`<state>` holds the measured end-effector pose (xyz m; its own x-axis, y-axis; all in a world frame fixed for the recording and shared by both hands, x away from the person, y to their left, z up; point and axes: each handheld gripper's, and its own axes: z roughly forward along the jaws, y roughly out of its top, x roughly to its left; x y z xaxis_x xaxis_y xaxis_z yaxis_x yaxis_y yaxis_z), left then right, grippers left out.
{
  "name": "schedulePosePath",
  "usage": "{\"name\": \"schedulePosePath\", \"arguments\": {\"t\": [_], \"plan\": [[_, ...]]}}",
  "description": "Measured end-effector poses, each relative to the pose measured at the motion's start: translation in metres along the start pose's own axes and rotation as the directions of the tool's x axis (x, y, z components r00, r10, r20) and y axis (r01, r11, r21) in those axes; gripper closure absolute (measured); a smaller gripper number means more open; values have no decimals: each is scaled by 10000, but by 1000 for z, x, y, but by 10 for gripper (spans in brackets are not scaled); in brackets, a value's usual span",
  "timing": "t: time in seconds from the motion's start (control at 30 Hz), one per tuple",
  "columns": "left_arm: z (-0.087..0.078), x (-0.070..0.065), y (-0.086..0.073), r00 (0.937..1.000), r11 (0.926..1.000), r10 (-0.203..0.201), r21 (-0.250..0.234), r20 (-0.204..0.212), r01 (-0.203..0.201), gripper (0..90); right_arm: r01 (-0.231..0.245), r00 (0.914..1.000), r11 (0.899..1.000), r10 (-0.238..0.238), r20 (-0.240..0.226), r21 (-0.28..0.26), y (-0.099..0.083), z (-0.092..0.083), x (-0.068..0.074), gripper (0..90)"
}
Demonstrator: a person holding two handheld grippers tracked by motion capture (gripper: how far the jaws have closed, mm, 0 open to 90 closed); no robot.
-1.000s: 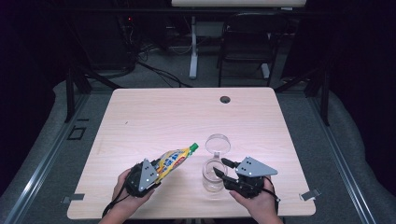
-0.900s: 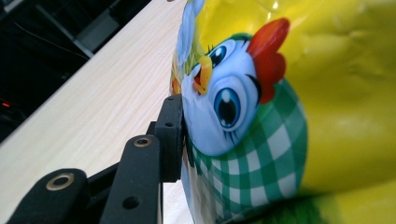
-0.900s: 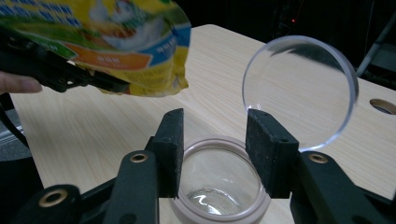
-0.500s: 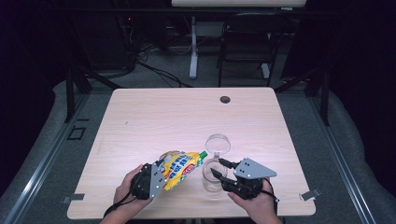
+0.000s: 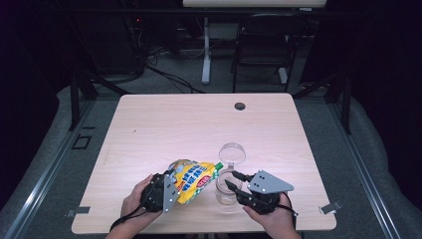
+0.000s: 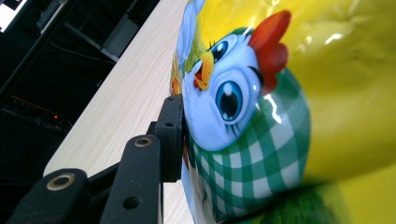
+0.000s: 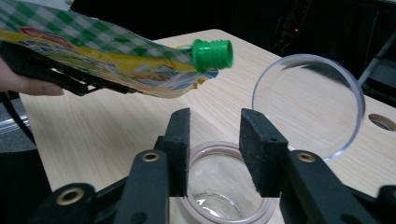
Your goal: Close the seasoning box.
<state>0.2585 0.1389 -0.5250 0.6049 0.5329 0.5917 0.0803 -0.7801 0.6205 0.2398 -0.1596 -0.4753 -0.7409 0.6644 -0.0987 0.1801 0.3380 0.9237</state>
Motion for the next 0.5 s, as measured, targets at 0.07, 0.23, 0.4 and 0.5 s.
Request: {"name": "schedulePosePath", "arguments": {"t": [0.07, 0.23, 0.4, 0.5], "plan": [[1, 0, 1, 9998, 9999, 166, 37, -68, -166, 630, 113, 9999, 9999, -113, -9, 31, 1, 0, 1, 661], [1, -2, 7, 9962, 9967, 803, 184, -350, -797, 631, 588, 9982, 9983, -588, 96, 27, 6, -4, 6, 674], [2, -1, 14, 9873, 9893, 1453, 238, -641, -1441, 631, 765, 9970, 9971, -764, 126, -36, 7, -6, 8, 675], [4, -2, 16, 9811, 9843, 1751, 354, -822, -1727, 631, 822, 9965, 9966, -822, 128, -16, 7, -6, 9, 678]]}}
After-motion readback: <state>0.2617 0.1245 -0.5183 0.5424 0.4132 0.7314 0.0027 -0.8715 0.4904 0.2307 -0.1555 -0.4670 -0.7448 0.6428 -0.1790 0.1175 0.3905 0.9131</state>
